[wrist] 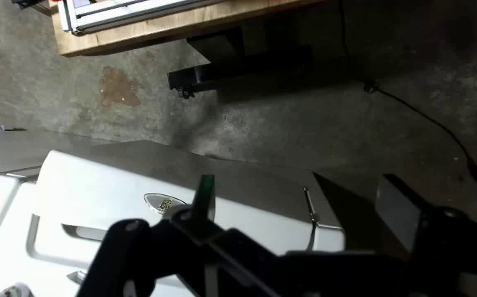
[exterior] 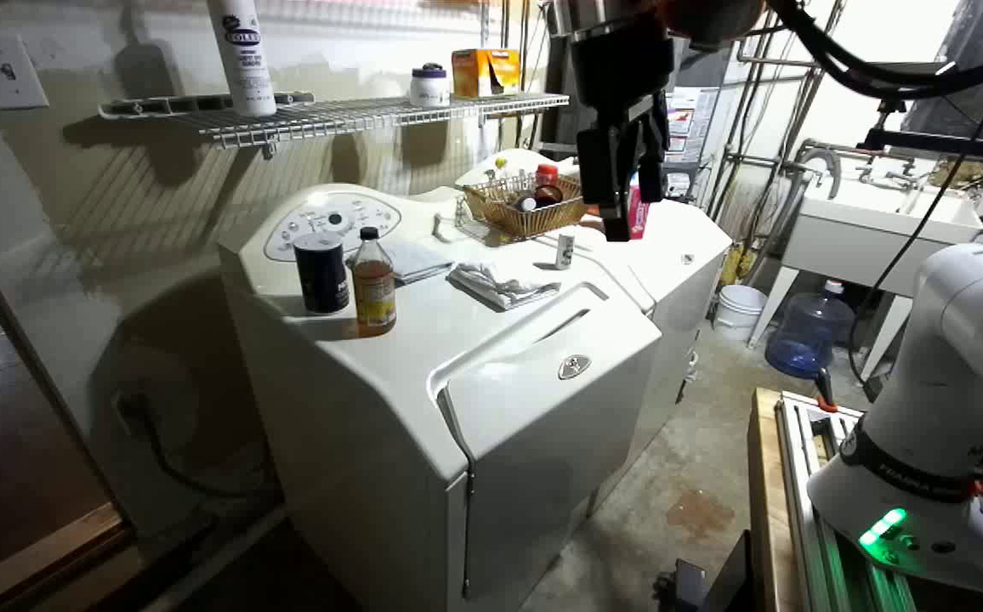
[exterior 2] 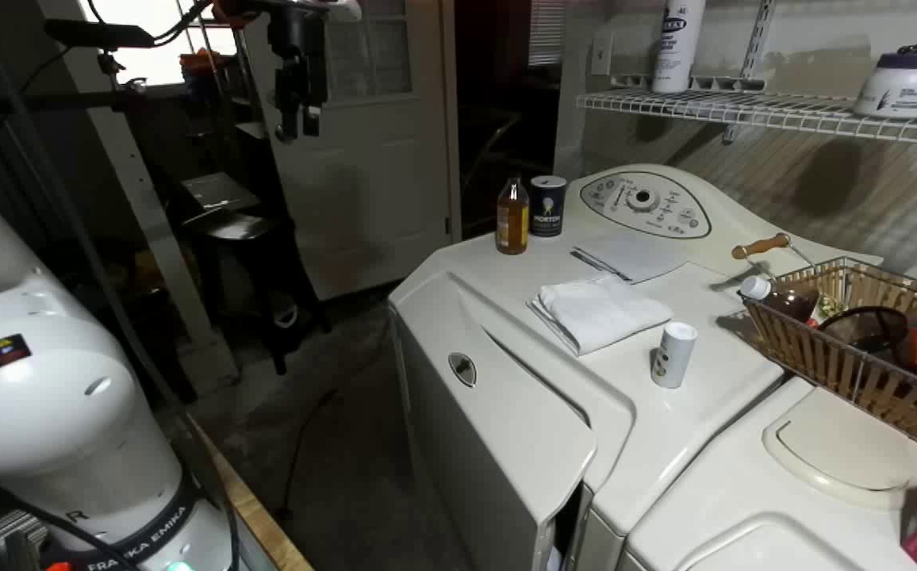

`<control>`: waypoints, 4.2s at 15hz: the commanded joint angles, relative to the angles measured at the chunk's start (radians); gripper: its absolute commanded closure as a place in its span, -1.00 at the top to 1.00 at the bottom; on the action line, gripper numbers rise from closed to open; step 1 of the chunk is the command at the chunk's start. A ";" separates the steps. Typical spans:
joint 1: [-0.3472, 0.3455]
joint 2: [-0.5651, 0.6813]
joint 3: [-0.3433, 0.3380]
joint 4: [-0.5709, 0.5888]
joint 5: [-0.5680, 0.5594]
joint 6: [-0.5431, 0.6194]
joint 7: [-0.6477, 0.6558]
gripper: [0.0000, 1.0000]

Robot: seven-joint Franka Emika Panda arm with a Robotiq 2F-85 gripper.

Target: Open the left washing machine.

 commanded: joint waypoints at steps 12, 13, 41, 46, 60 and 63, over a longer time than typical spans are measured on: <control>0.020 0.002 -0.055 -0.009 0.002 0.042 -0.001 1.00; 0.010 -0.012 -0.075 -0.032 0.004 0.093 -0.011 1.00; -0.289 -0.136 -0.452 -0.721 -0.116 0.846 -0.249 1.00; -0.292 -0.005 -0.478 -0.664 -0.104 0.953 -0.287 1.00; -0.298 0.329 -0.539 -0.519 0.009 1.234 -0.473 1.00; -0.306 0.375 -0.534 -0.507 0.051 1.266 -0.534 1.00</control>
